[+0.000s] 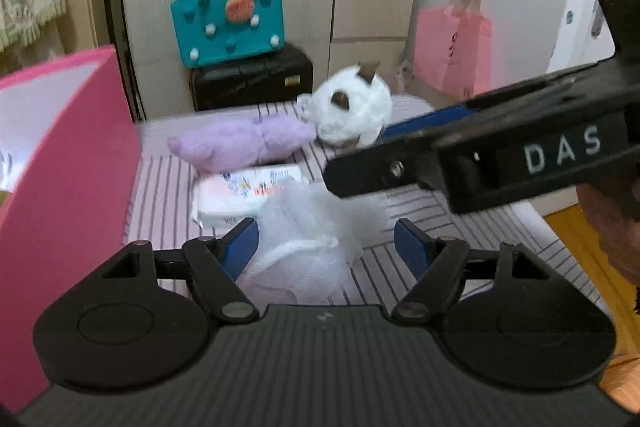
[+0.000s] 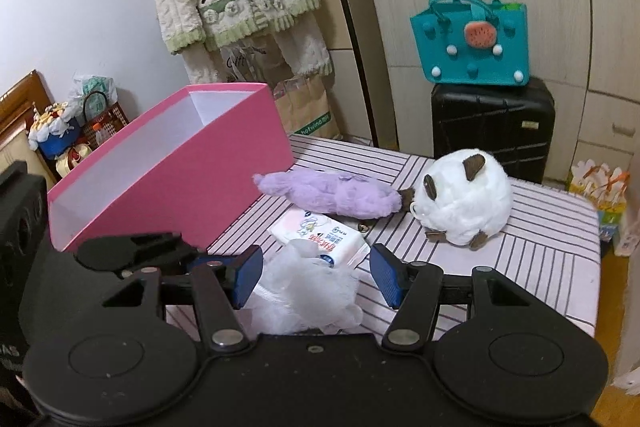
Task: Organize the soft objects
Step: 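Grasp the white mesh bath puff with the left tool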
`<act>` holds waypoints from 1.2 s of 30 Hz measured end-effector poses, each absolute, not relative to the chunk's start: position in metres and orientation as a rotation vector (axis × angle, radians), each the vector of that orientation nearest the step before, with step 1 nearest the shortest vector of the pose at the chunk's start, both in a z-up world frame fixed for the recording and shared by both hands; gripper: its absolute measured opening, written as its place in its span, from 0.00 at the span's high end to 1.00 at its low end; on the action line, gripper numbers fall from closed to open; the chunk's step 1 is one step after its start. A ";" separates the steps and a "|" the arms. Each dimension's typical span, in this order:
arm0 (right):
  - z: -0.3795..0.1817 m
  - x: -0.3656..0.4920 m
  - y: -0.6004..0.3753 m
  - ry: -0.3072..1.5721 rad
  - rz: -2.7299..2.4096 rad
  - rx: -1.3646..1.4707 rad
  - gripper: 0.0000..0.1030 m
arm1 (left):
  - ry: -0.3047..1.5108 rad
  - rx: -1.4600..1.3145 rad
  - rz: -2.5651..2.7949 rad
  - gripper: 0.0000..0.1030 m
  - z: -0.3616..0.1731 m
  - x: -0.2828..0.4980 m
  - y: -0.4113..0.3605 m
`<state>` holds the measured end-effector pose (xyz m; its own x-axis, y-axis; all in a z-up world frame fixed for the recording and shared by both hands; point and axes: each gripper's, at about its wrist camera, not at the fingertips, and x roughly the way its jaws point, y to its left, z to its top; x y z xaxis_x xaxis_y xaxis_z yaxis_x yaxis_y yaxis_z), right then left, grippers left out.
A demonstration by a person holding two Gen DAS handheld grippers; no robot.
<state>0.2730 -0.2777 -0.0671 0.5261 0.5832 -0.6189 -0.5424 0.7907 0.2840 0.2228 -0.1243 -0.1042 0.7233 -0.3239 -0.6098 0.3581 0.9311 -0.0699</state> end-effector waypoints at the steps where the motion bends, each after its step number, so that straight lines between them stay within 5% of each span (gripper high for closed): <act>1: -0.069 0.277 -0.278 0.768 0.677 0.065 0.38 | 0.682 0.043 -0.372 0.28 -0.106 0.226 -0.125; 5: -0.077 0.288 -0.278 0.786 0.684 0.089 0.38 | 0.708 0.017 -0.354 0.30 -0.113 0.236 -0.128; 7: -0.079 0.292 -0.278 0.789 0.685 0.096 0.38 | 0.691 0.024 -0.341 0.47 -0.114 0.236 -0.129; 10: -0.080 0.297 -0.280 0.793 0.692 0.113 0.38 | 0.698 0.076 -0.344 0.58 -0.116 0.232 -0.130; 15: -0.084 0.303 -0.277 0.793 0.713 0.099 0.38 | 0.709 0.068 -0.349 0.64 -0.119 0.221 -0.120; 36: -0.114 0.319 -0.229 0.733 0.749 -0.134 0.37 | 0.705 -0.026 -0.336 0.64 -0.112 0.193 -0.089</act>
<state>0.3187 -0.2294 -0.1137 0.5000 0.5726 -0.6498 -0.6620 0.7364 0.1396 0.1928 -0.0891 -0.1117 0.7106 -0.3113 -0.6310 0.2936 0.9462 -0.1361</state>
